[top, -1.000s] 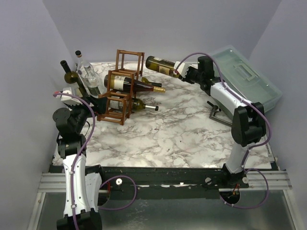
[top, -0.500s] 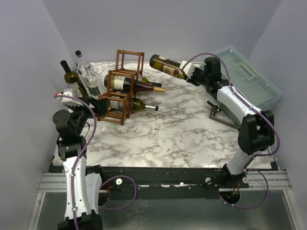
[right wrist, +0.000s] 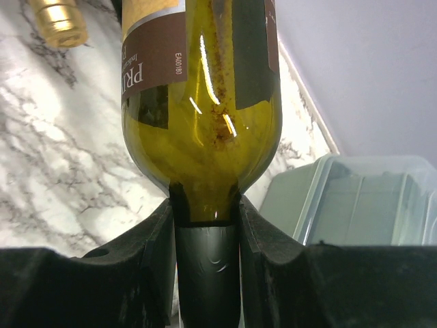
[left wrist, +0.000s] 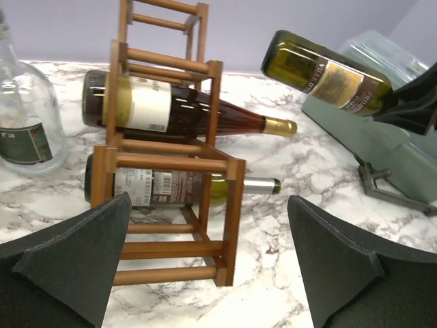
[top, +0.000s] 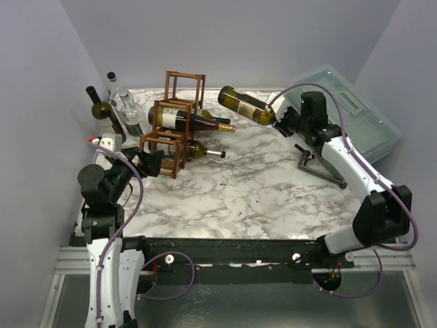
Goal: Take the wine bottle off the wine rack
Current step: Place the wine bottle at the center of the board.
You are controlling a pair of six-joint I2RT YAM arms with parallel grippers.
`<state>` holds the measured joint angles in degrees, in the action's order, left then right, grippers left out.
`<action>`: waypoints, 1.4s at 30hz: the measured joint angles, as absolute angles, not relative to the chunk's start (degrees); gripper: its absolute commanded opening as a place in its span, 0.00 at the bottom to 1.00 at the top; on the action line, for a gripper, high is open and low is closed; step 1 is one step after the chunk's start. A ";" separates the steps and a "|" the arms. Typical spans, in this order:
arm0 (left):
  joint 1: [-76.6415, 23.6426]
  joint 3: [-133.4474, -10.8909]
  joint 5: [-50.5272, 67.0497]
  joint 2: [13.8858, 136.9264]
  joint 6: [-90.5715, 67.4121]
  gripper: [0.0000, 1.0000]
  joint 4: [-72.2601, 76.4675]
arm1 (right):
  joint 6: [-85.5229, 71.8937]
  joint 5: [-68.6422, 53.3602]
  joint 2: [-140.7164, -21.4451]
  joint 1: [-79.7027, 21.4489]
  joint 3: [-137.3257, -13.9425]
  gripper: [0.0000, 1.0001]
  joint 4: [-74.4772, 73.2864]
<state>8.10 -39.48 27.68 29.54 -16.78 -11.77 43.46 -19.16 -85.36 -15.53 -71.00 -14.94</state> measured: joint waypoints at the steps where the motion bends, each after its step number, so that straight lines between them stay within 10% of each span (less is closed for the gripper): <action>1: 7.35 -40.10 27.68 29.32 -16.32 0.99 -12.51 | 42.98 -19.22 -84.31 -15.53 -70.32 0.00 -15.59; 23: -18.35 -42.76 31.27 28.05 -7.49 0.99 -18.11 | 36.21 -20.78 -68.31 -15.35 -56.77 0.00 -24.14; 42: -55.18 -39.88 9.28 39.33 19.90 0.99 -9.19 | 38.22 -22.81 -62.22 -14.87 -59.33 0.00 -41.06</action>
<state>-55.18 -39.88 9.28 39.33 19.90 -9.19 38.22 -22.81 -62.22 -14.87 -59.33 -41.06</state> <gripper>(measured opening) 0.987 0.362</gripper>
